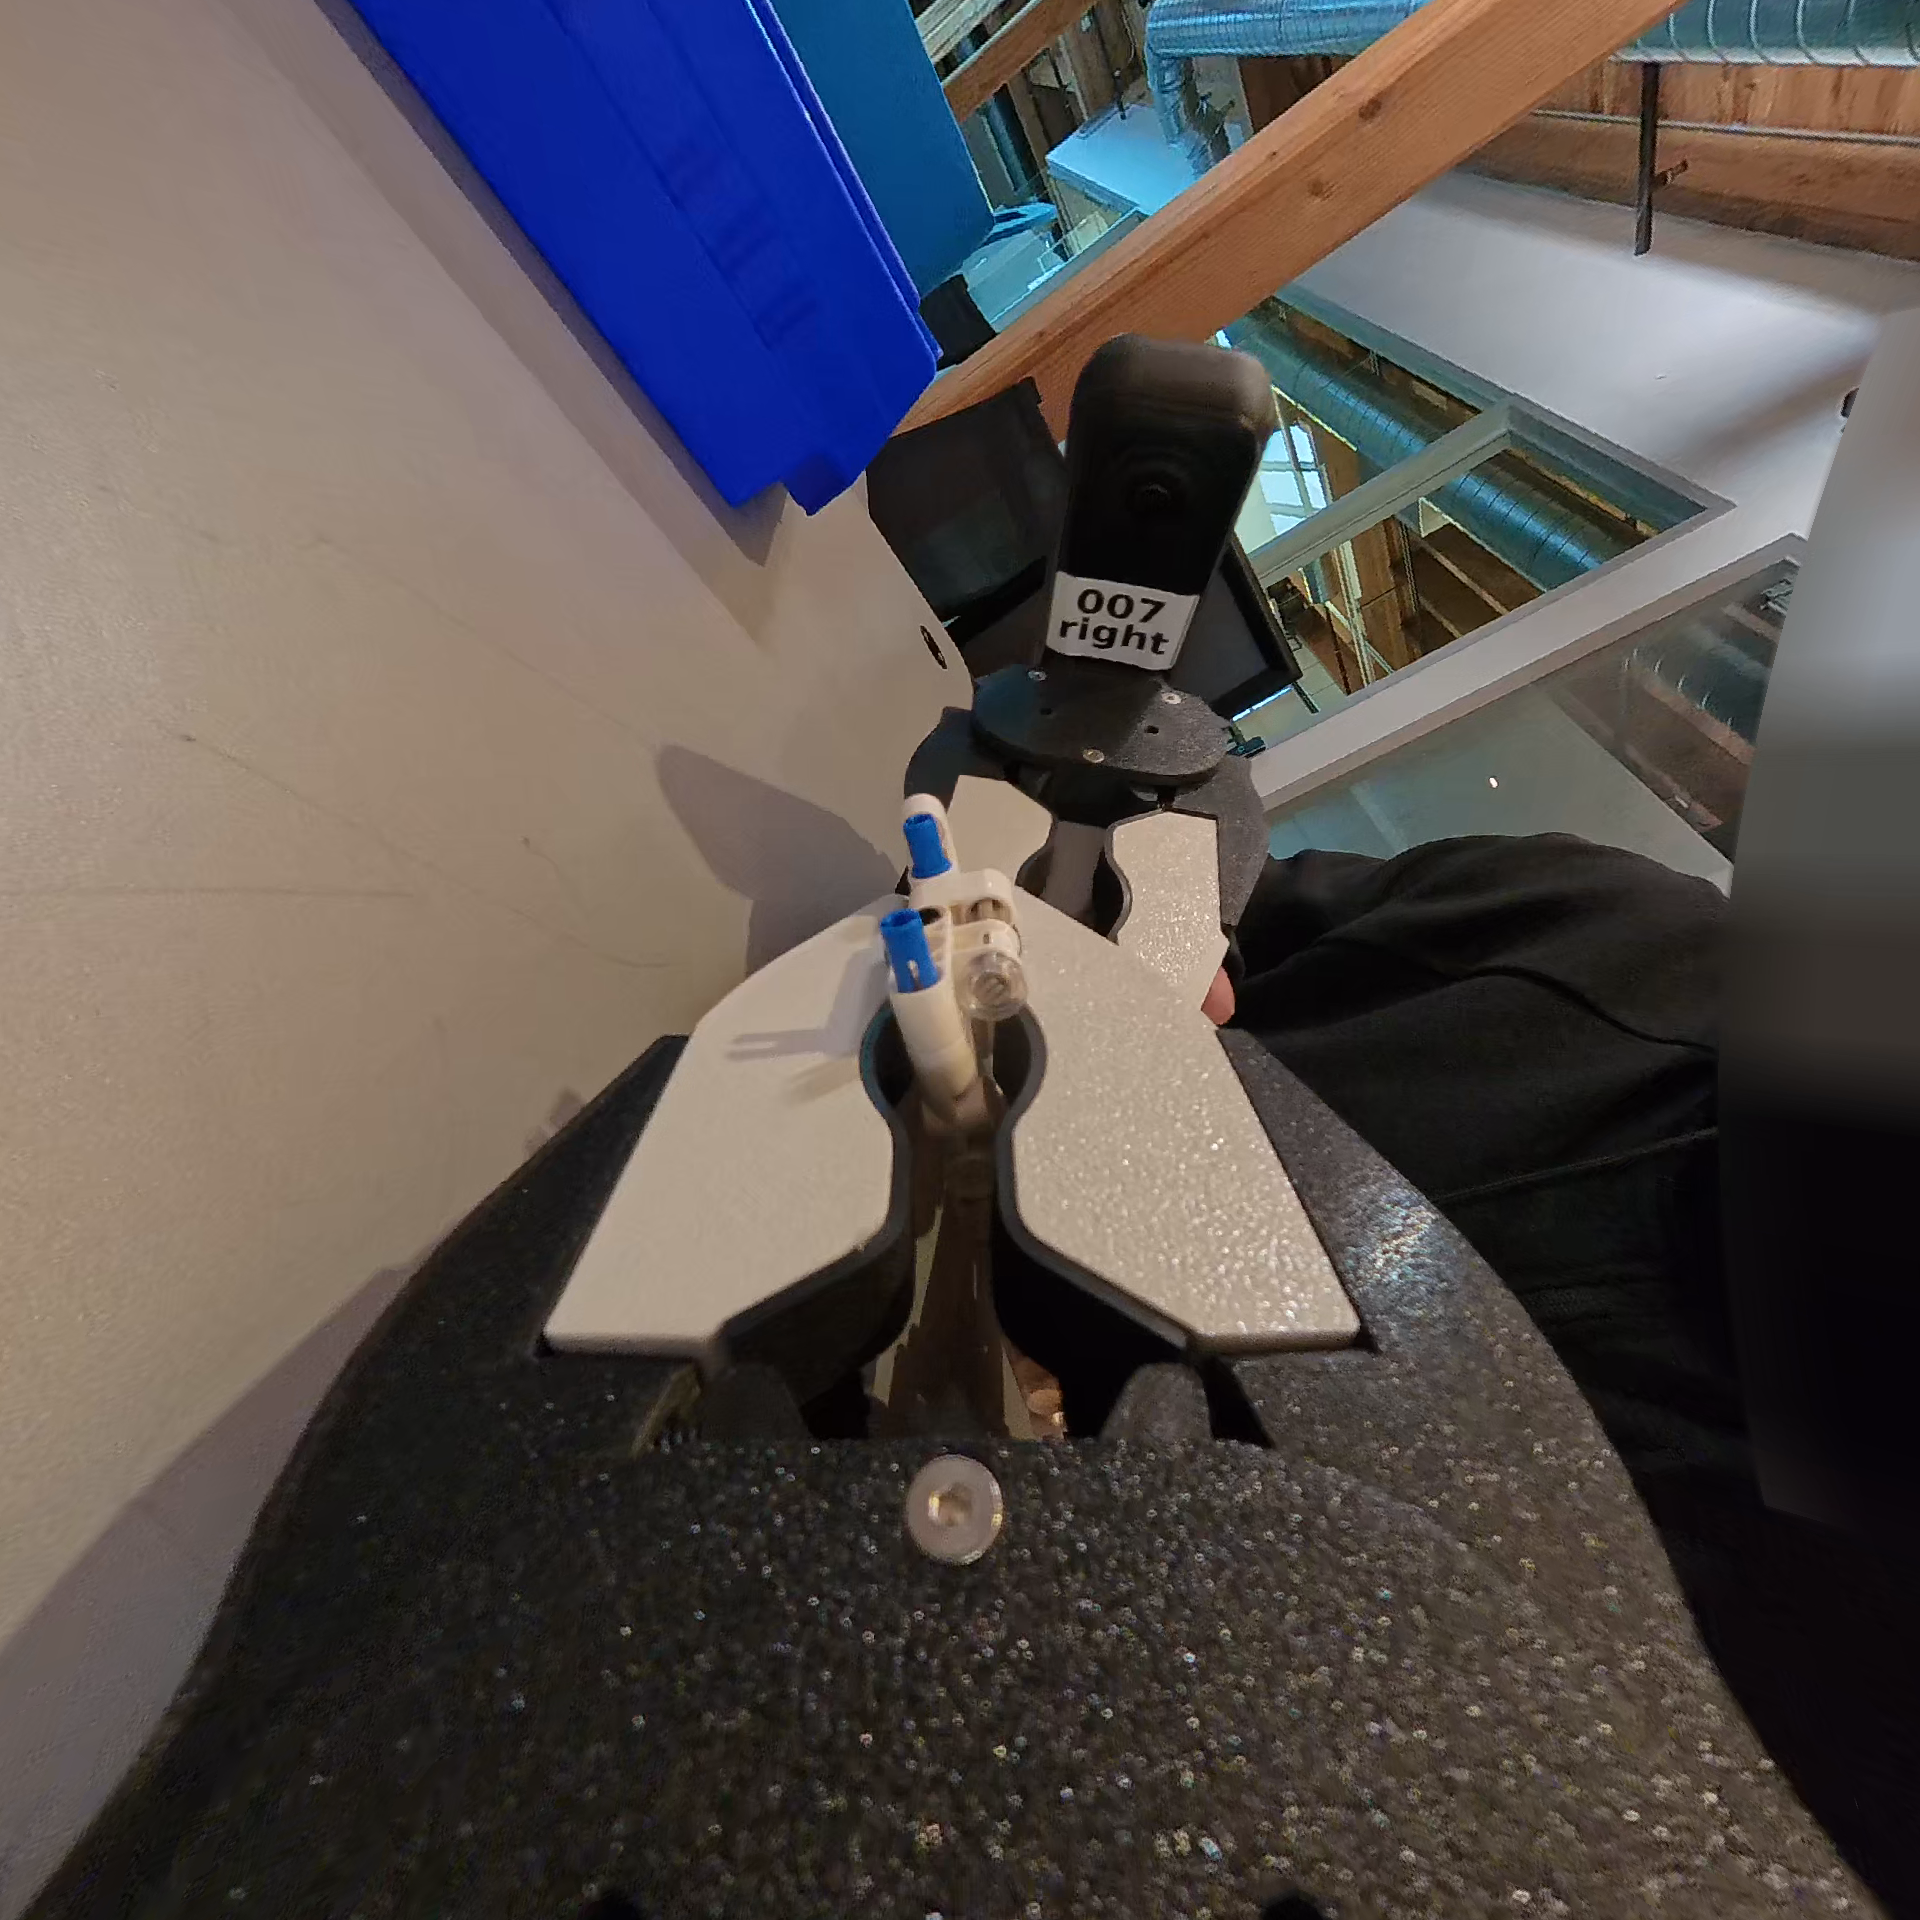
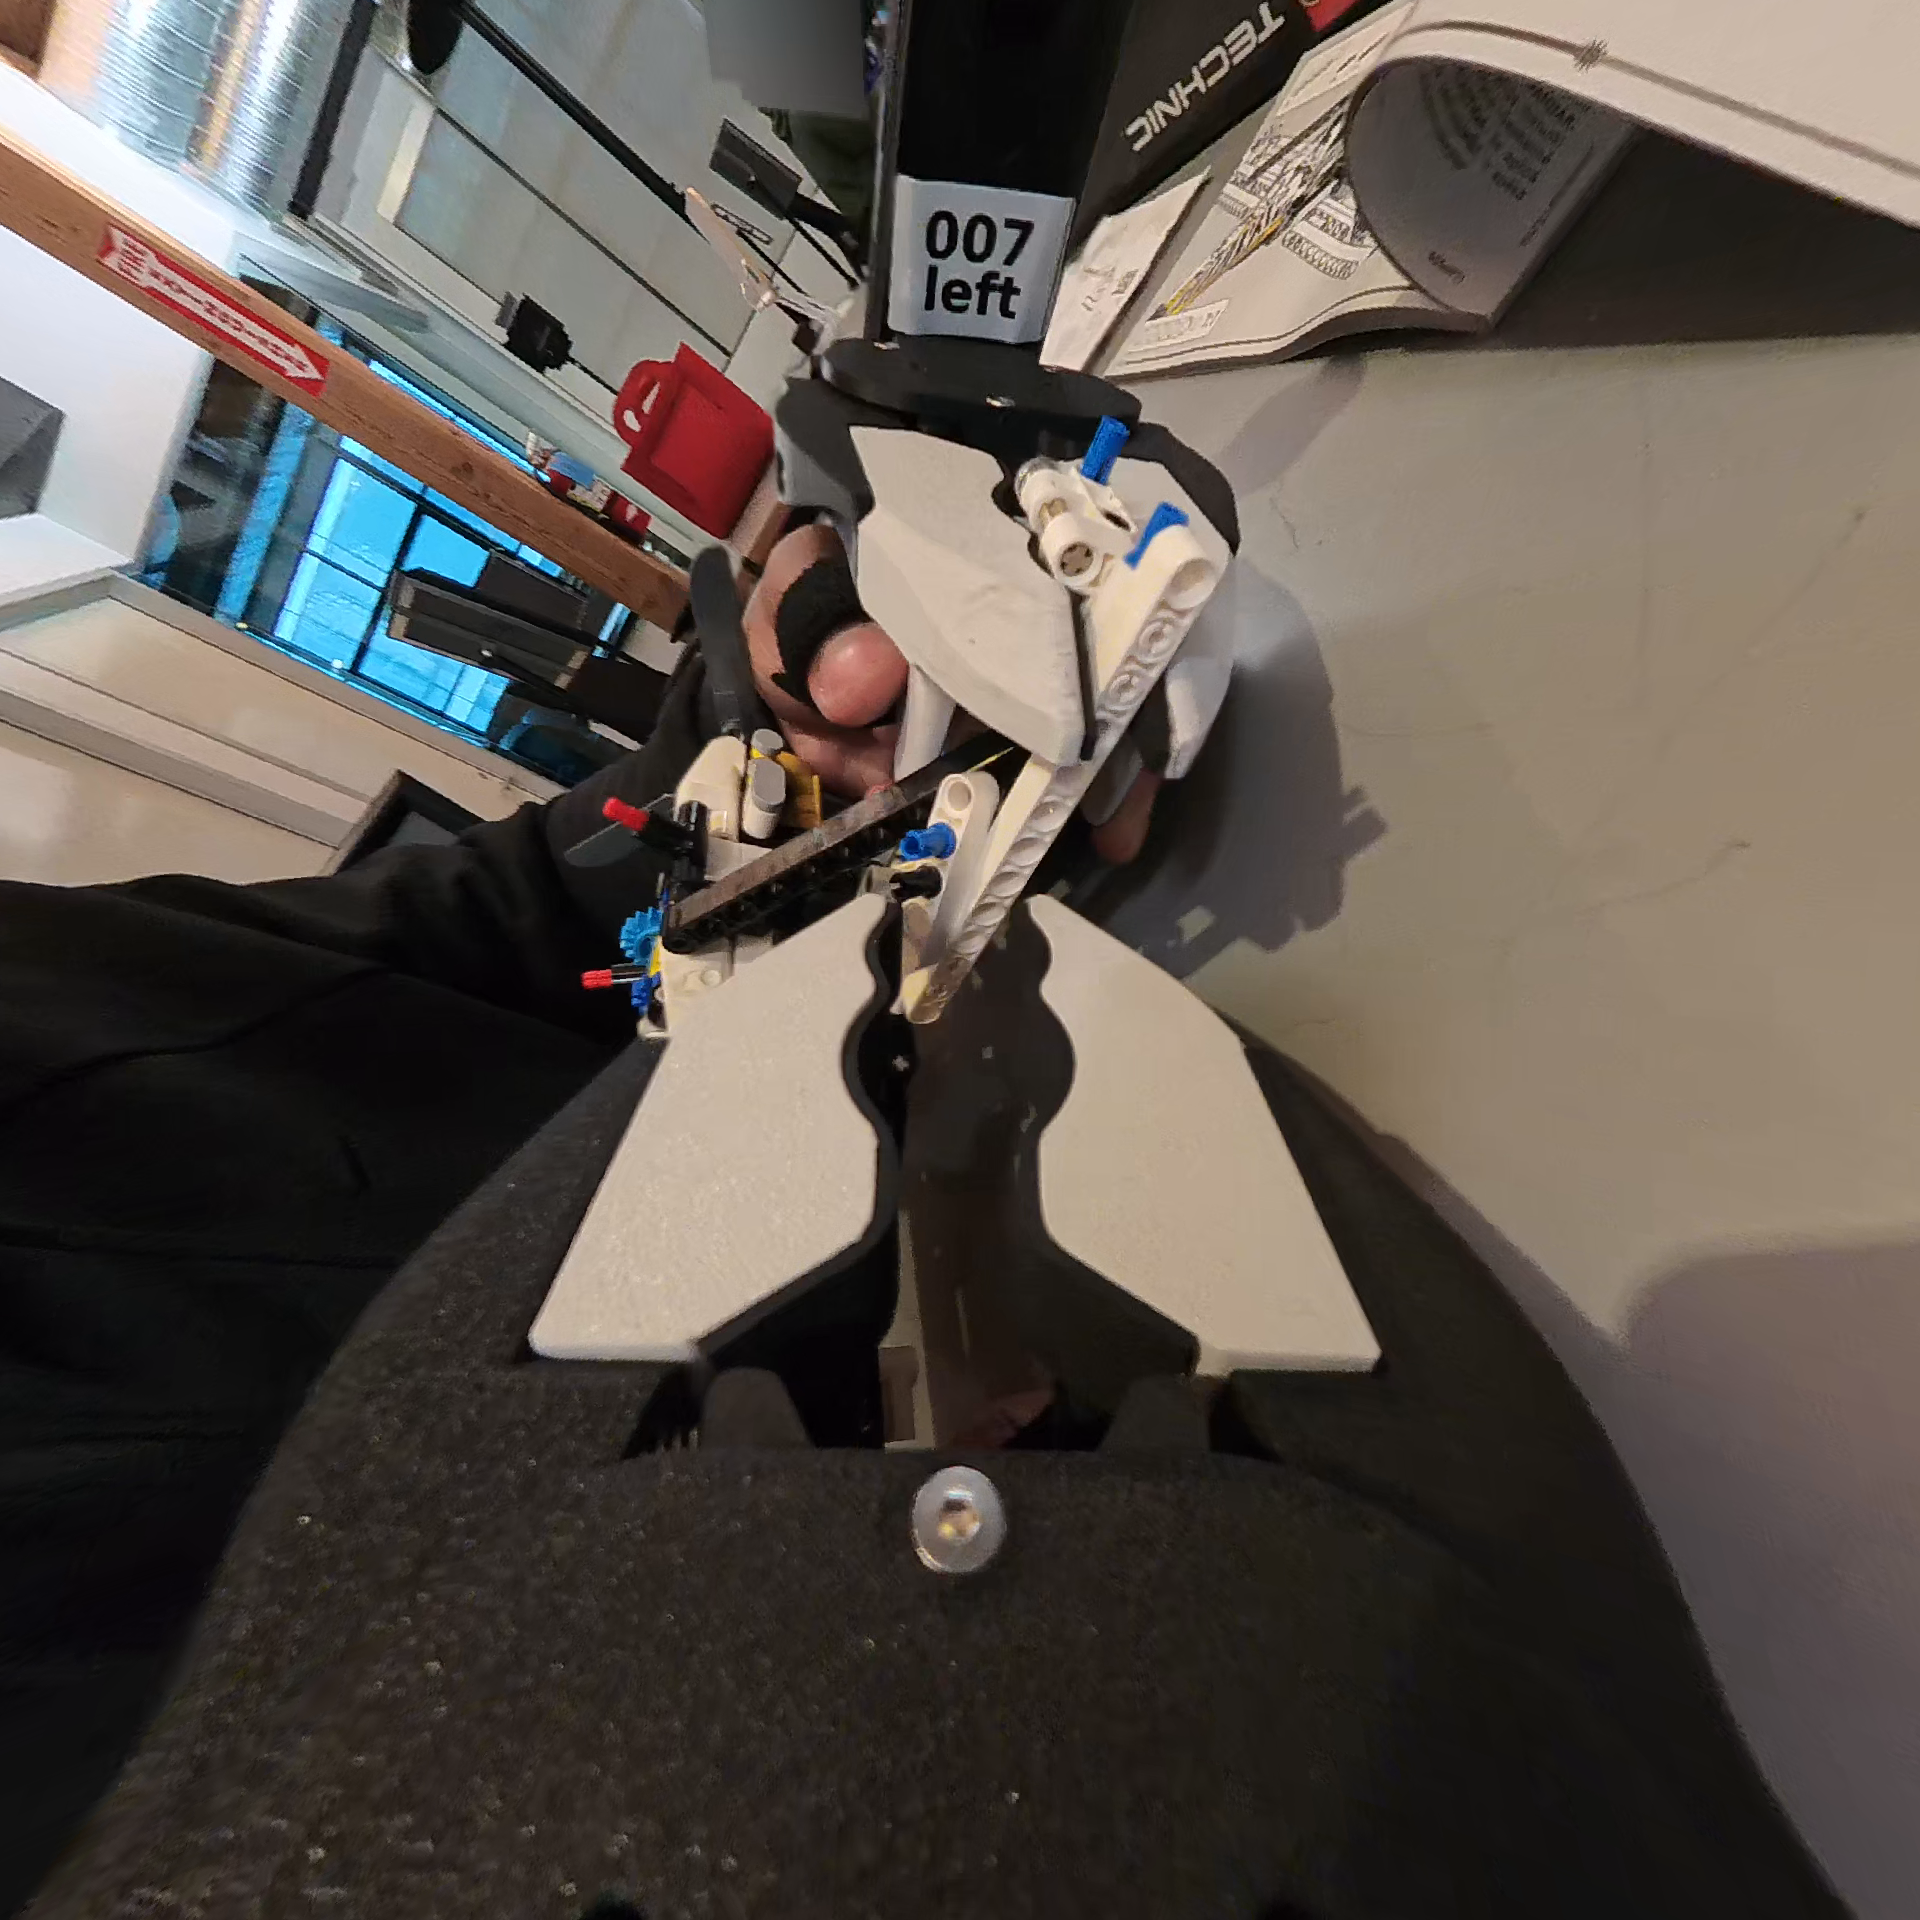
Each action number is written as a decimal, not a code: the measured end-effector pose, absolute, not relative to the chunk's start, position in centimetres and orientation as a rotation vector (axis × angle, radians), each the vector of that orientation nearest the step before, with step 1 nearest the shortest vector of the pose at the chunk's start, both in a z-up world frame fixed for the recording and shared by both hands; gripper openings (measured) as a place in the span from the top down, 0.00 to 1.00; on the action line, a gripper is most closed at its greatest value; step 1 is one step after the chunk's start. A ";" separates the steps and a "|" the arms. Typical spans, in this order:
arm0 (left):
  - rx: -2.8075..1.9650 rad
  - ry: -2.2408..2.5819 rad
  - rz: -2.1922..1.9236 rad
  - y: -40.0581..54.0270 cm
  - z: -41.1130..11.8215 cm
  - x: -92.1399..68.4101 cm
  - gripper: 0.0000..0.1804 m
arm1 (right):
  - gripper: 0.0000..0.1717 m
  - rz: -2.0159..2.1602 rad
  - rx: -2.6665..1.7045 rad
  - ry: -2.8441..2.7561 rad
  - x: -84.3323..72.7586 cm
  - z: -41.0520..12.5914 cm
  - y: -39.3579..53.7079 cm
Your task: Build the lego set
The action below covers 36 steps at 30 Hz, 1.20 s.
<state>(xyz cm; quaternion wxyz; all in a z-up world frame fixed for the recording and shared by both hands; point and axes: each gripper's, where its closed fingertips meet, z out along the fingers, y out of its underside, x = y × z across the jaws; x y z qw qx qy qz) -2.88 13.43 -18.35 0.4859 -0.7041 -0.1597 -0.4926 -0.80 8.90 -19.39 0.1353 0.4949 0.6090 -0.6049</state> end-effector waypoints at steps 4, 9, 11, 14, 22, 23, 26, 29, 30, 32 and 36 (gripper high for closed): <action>-1.723 -0.388 -1.190 13.5 -18.5 -2.8 0.94 | 0.86 -1.713 1.475 1.882 -0.9 -19.7 9.1; -1.747 -0.391 -1.168 13.6 -18.8 -2.7 0.94 | 0.86 -1.651 1.512 2.023 -0.8 -20.0 9.3; -1.750 -0.396 -1.165 13.6 -18.8 -2.8 0.94 | 0.86 -1.641 1.517 2.058 -0.8 -20.0 9.4; -1.755 -0.399 -1.160 13.6 -18.9 -2.8 0.94 | 0.86 -1.631 1.519 2.082 -0.7 -20.0 9.5; -1.756 -0.422 -1.132 13.7 -19.0 -3.1 0.94 | 0.85 -1.541 1.548 2.277 -0.5 -19.8 9.7; -1.756 -0.428 -1.126 13.7 -19.1 -3.2 0.94 | 0.84 -1.524 1.546 2.304 -0.5 -19.7 9.5; -1.750 -0.439 -1.120 13.7 -19.1 -3.4 0.94 | 0.83 -1.459 1.556 2.384 -0.6 -19.7 9.2; -1.752 -0.441 -1.118 13.8 -19.1 -3.4 0.94 | 0.81 -1.396 1.600 2.446 -1.0 -20.0 9.3; -1.752 -0.441 -1.116 13.8 -19.1 -3.4 0.94 | 0.80 -1.382 1.615 2.465 -1.2 -20.0 9.4; -1.753 -0.443 -1.113 13.8 -19.1 -3.4 0.94 | 0.78 -1.359 1.638 2.501 -1.4 -20.1 9.5; -1.757 -0.446 -1.108 13.8 -19.2 -3.5 0.94 | 0.79 -1.335 1.658 2.580 -1.7 -20.3 9.5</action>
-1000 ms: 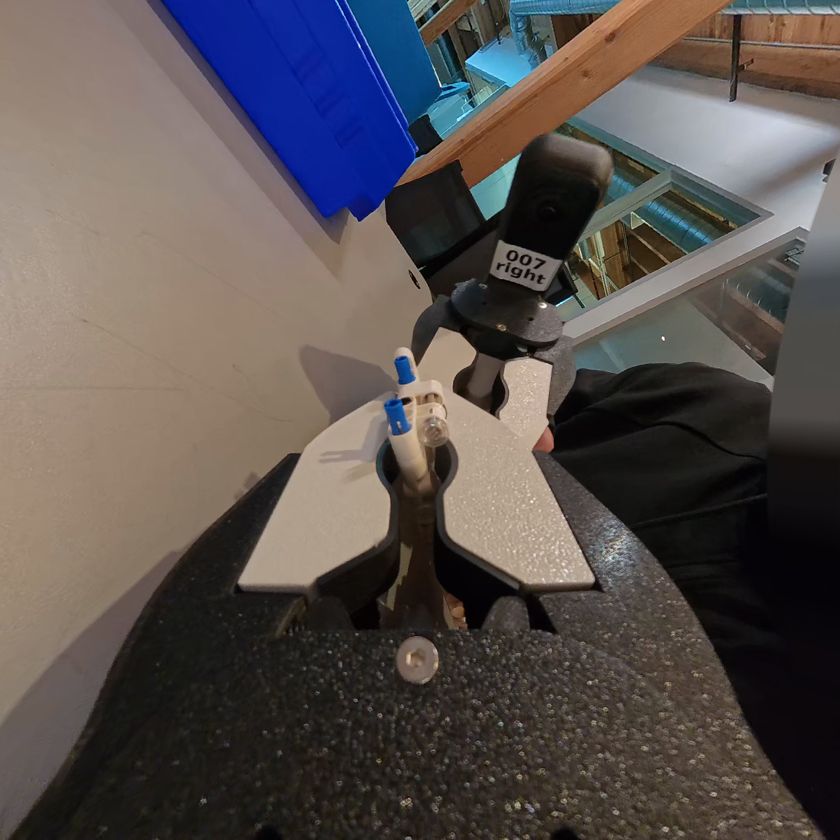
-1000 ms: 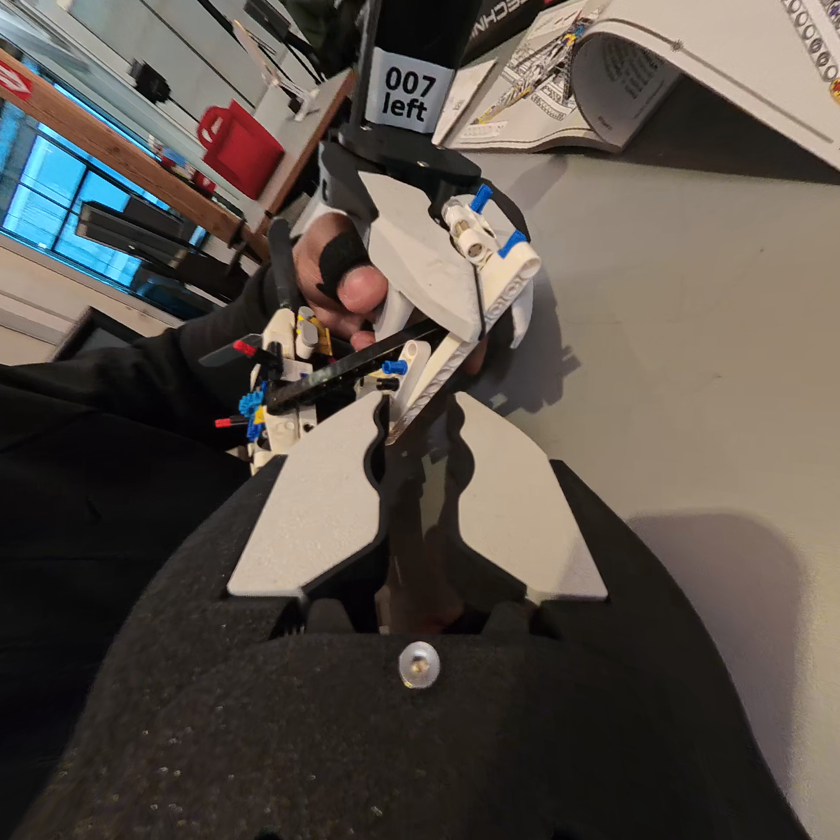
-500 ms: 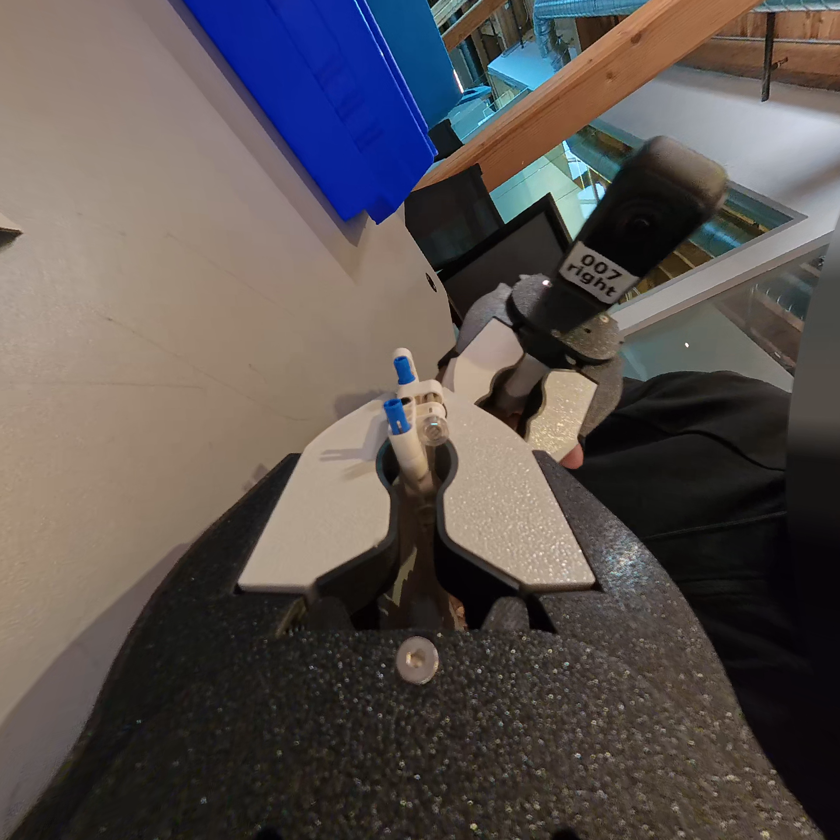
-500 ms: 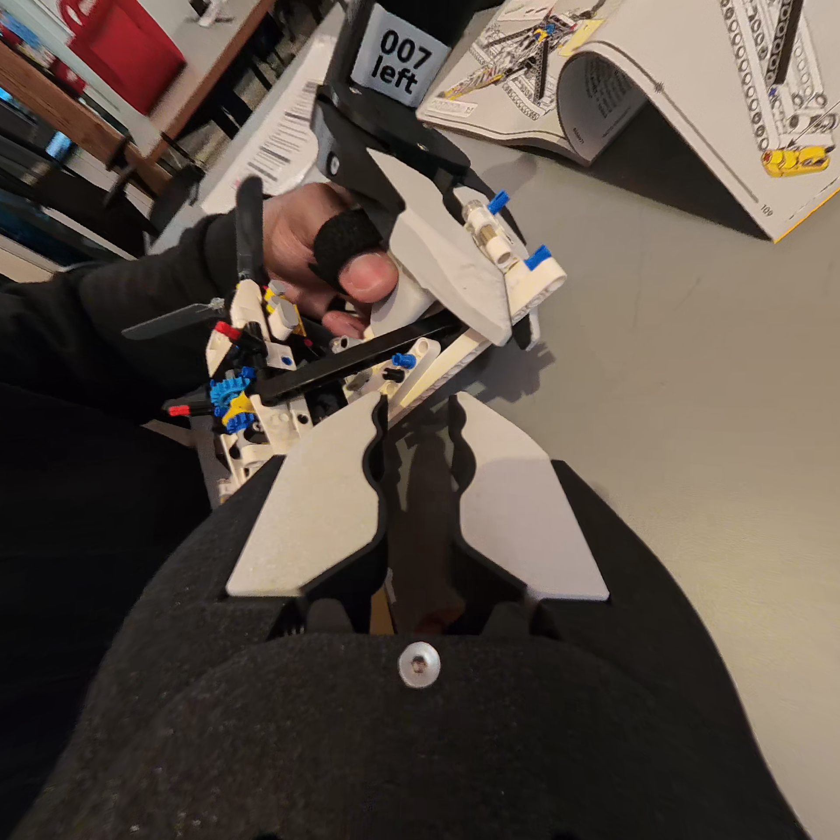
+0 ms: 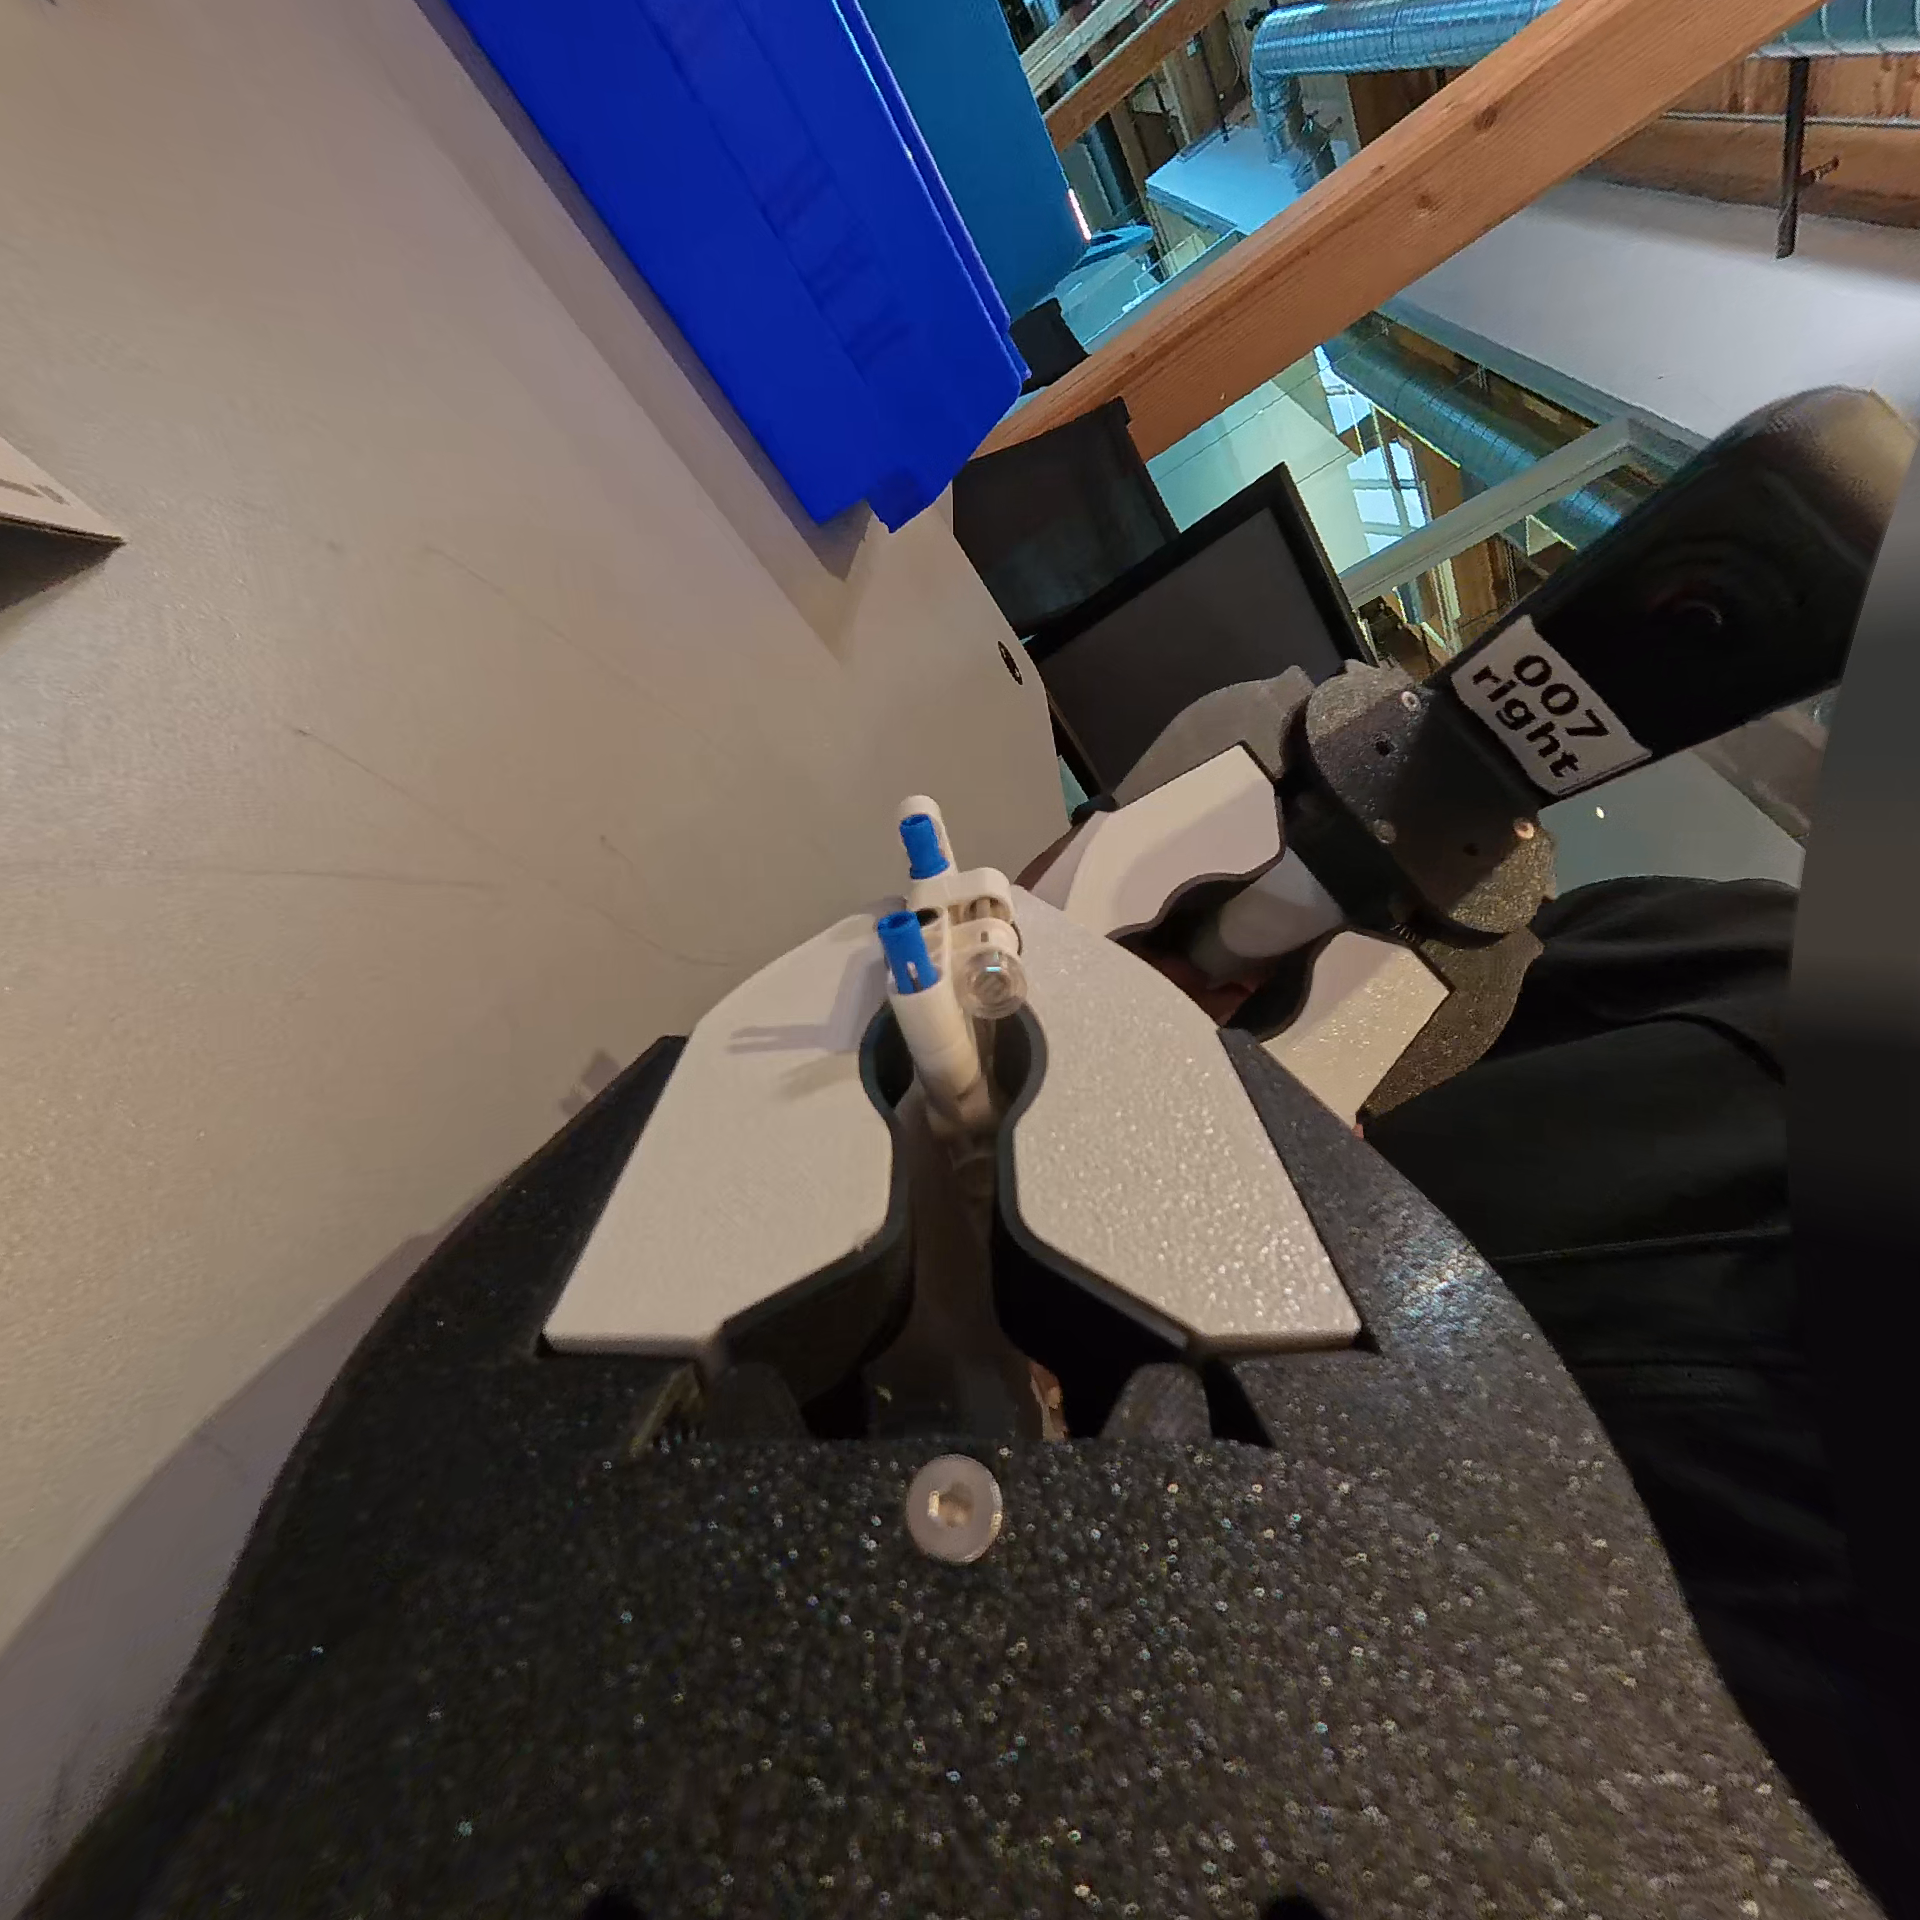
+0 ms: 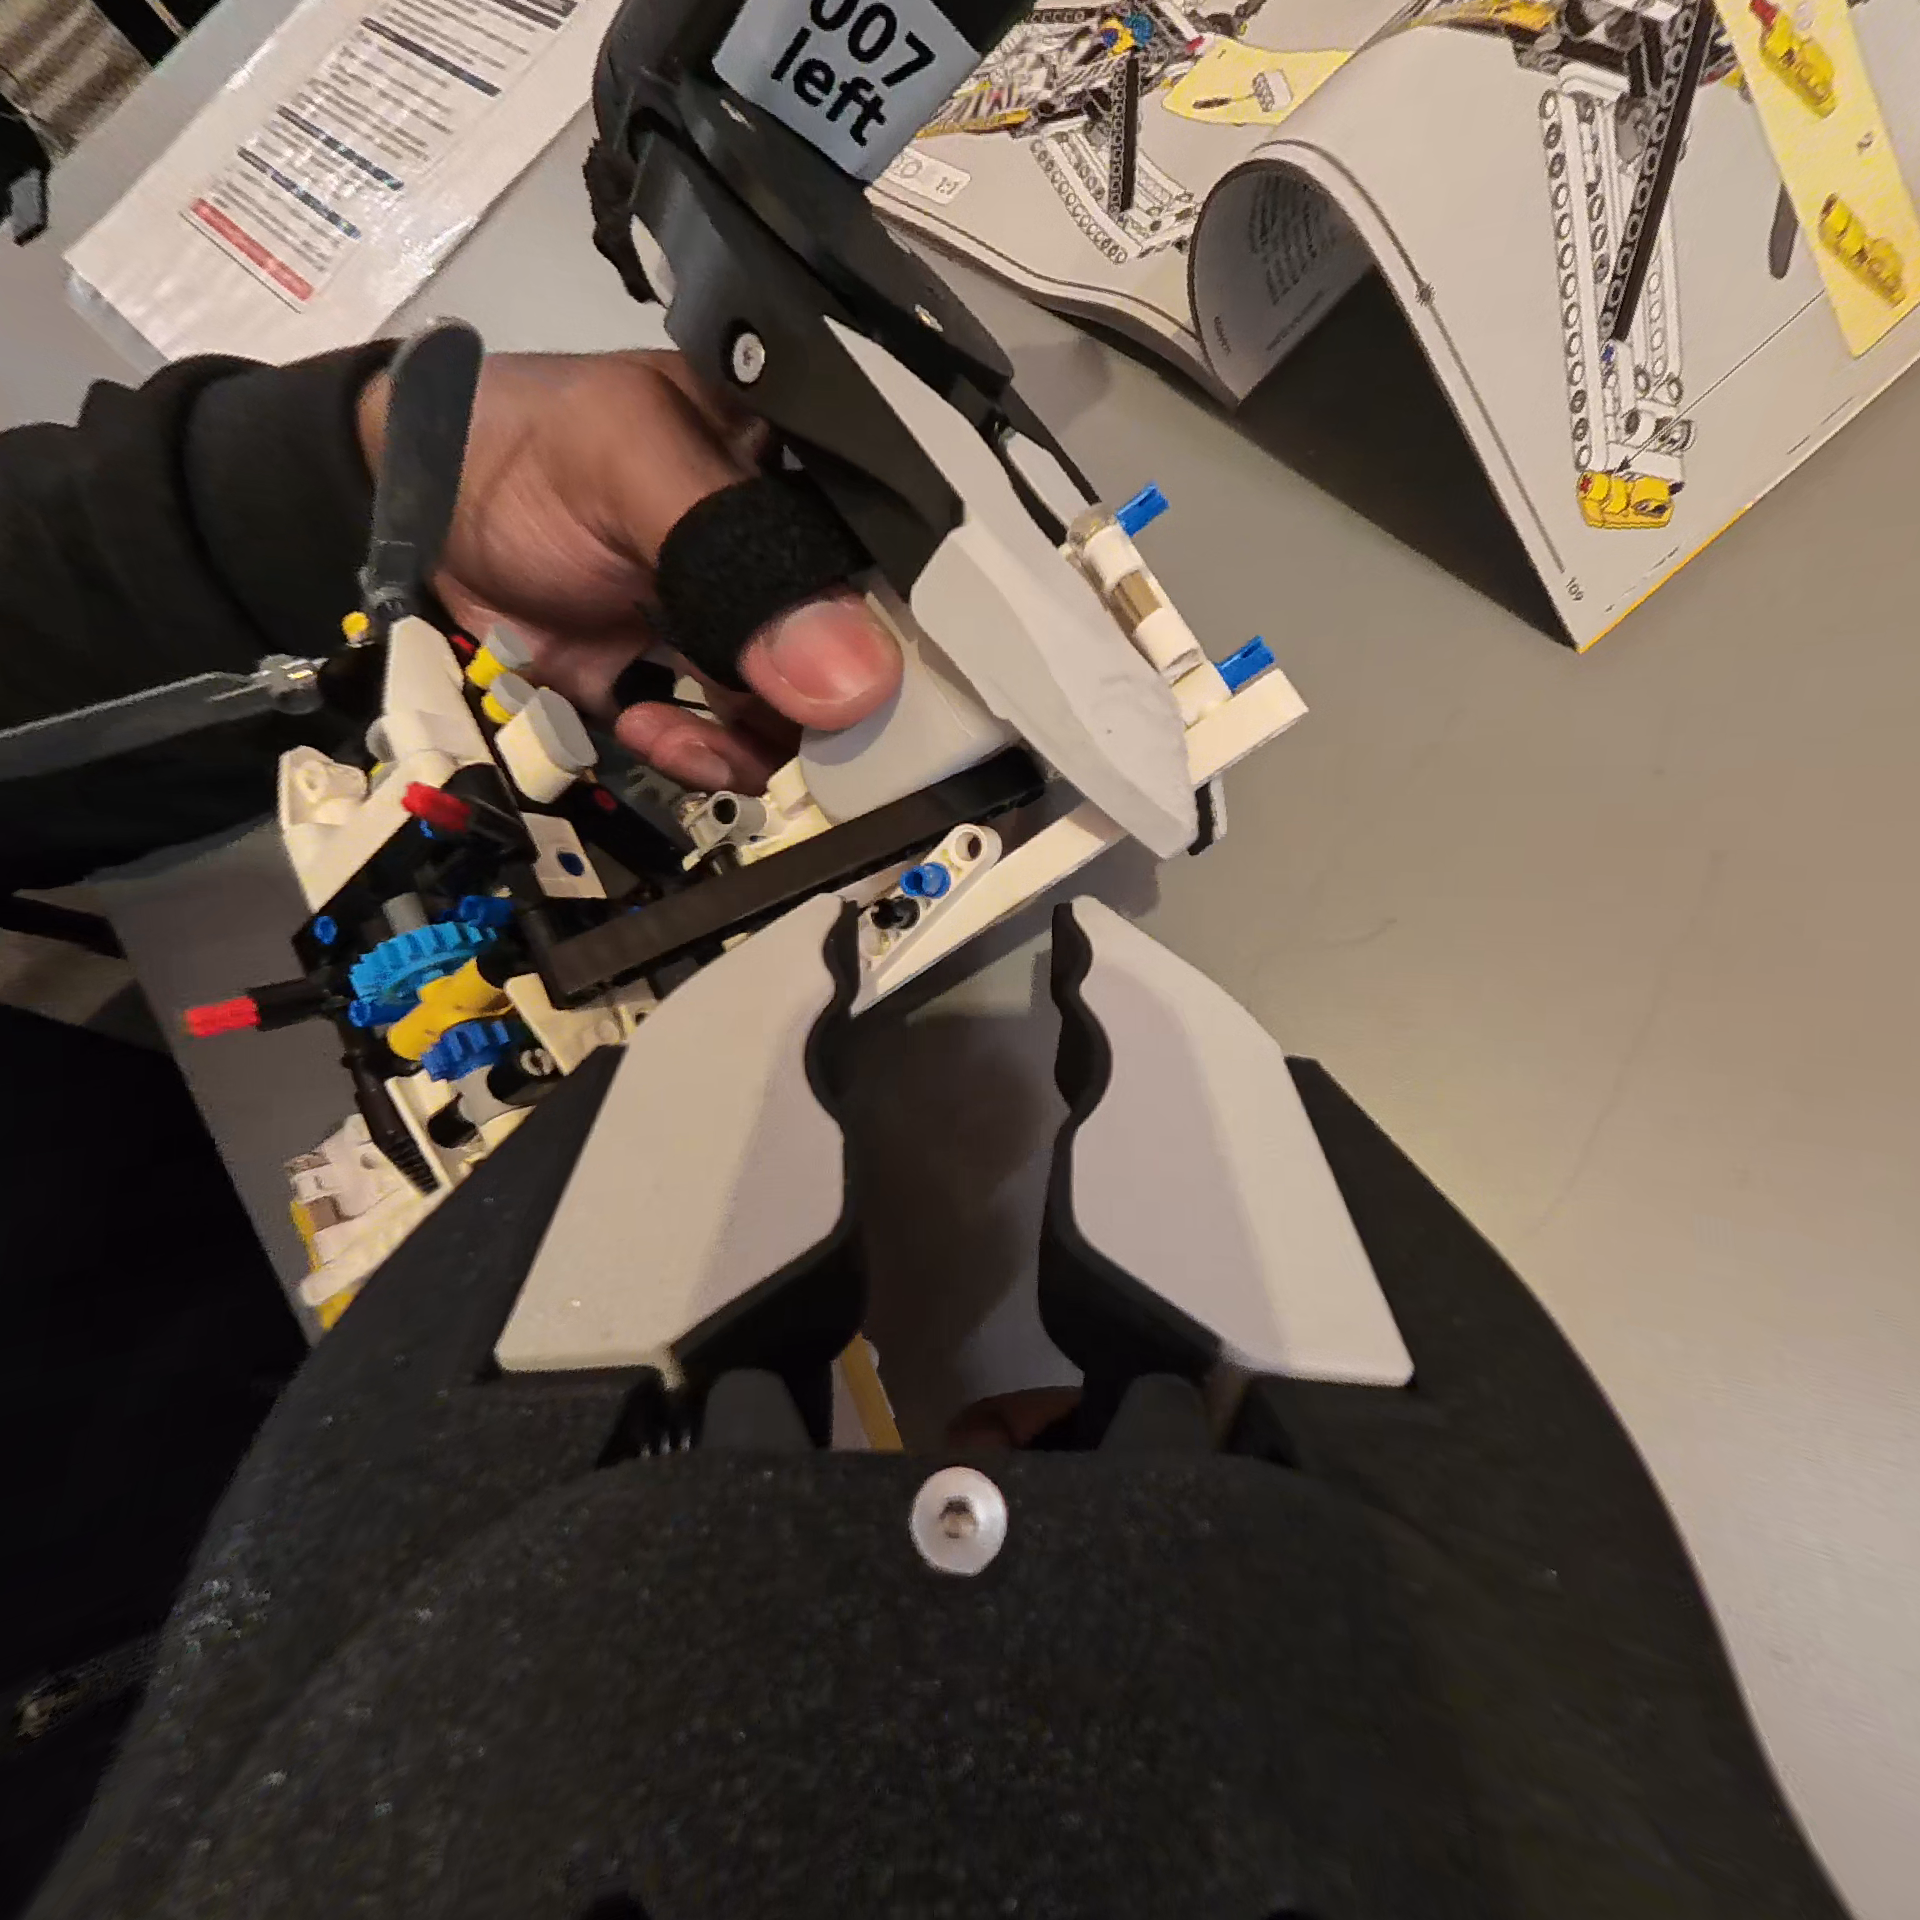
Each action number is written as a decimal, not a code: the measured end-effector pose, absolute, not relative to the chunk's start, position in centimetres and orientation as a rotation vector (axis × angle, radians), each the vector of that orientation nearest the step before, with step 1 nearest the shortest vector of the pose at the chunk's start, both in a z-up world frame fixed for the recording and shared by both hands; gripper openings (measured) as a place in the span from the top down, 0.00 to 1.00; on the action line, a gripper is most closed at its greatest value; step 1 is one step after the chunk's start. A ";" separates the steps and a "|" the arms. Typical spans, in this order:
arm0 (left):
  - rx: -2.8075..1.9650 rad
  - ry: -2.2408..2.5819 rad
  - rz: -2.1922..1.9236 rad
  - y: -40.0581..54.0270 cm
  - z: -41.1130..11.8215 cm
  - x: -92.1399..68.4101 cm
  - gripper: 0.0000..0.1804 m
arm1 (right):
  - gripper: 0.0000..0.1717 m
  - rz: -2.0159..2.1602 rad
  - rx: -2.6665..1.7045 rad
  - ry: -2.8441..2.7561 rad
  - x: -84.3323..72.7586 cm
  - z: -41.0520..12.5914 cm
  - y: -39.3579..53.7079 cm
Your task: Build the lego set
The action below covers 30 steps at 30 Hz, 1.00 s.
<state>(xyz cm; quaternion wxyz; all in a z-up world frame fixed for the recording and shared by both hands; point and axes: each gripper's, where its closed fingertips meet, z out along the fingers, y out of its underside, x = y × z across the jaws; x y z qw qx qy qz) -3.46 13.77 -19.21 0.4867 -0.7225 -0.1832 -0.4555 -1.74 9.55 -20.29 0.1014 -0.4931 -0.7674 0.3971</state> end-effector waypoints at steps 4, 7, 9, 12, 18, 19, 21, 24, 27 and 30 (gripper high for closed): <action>-1.763 -0.460 -1.104 13.8 -19.4 -3.6 0.94 | 0.80 1.154 -1.428 -2.261 -1.9 -20.4 9.6; -1.767 -0.460 -1.099 13.8 -19.4 -3.5 0.94 | 0.81 1.158 -1.420 -2.274 -1.8 -20.4 9.5; -1.768 -0.458 -1.098 13.8 -19.4 -3.5 0.94 | 0.82 1.171 -1.426 -2.282 -1.7 -20.4 9.4; -1.768 -0.458 -1.099 13.8 -19.4 -3.5 0.94 | 0.84 1.207 -1.445 -2.292 -1.6 -20.4 9.3; -1.766 -0.464 -1.096 13.8 -19.4 -3.6 0.94 | 0.86 1.208 -1.457 -2.295 -1.7 -20.2 9.5; -1.766 -0.465 -1.095 13.8 -19.4 -3.6 0.94 | 0.87 1.208 -1.457 -2.293 -1.7 -20.2 9.6; -1.765 -0.471 -1.094 13.8 -19.5 -3.7 0.94 | 0.90 1.227 -1.465 -2.291 -1.7 -20.1 9.7; -1.767 -0.476 -1.091 13.8 -19.5 -3.8 0.94 | 0.95 1.255 -1.483 -2.275 -1.9 -20.0 10.0; -1.777 -0.473 -1.082 13.9 -19.6 -3.7 0.94 | 0.95 1.277 -1.500 -2.270 -2.0 -20.0 10.1; -1.794 -0.474 -1.069 13.9 -19.8 -3.6 0.94 | 0.95 1.271 -1.508 -2.261 -2.1 -20.2 10.3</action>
